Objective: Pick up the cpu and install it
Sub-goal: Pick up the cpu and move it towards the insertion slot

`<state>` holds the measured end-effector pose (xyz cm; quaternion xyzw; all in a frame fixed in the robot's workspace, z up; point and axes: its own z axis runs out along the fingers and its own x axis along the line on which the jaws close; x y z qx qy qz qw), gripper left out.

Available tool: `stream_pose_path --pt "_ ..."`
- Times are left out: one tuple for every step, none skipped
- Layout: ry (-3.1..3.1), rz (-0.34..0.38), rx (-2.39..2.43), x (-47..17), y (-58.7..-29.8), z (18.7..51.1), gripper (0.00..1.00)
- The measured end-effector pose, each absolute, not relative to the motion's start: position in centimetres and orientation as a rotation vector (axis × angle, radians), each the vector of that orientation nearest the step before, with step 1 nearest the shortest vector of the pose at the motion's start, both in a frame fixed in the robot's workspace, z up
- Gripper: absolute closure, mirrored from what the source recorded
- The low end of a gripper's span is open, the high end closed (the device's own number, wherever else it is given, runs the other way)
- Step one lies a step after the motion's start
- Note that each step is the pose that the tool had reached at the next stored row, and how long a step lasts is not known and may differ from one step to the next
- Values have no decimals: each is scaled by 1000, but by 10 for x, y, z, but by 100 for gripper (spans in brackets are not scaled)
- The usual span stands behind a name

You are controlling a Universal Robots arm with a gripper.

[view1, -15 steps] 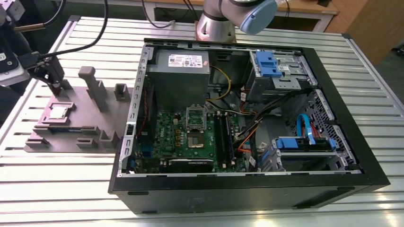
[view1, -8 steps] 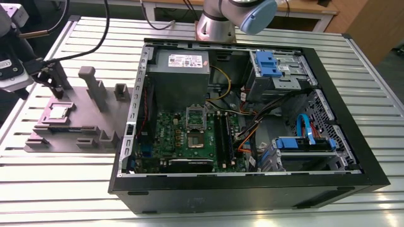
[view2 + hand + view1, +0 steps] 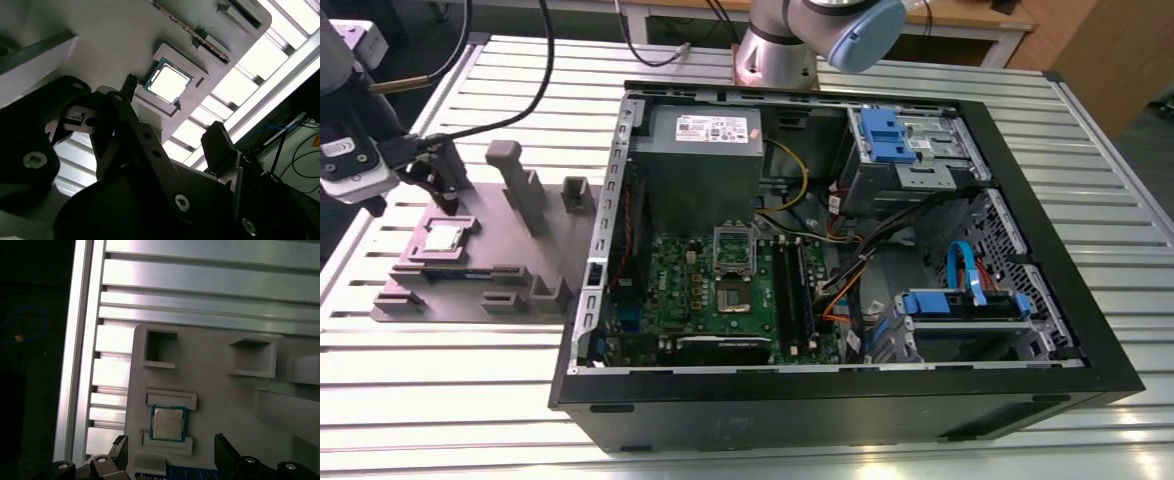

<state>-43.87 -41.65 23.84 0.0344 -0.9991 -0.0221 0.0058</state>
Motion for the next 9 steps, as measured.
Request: stream_pose_path --pt "-3127 -69 108 -439 -417 237 22" --pt "-3127 -69 108 -439 -417 235 22" --pt "-3127 -70 108 -439 -416 233 22" --pt "-3127 -70 108 -439 -417 231 22" --pt "-3127 -70 108 -439 -417 230 22" --pt "-3127 -70 108 -439 -417 229 22" --pt "-3127 -71 107 -439 -417 229 22" --pt "-3127 -71 108 -439 -417 229 22" --pt "-3127 -71 108 -439 -417 229 22"
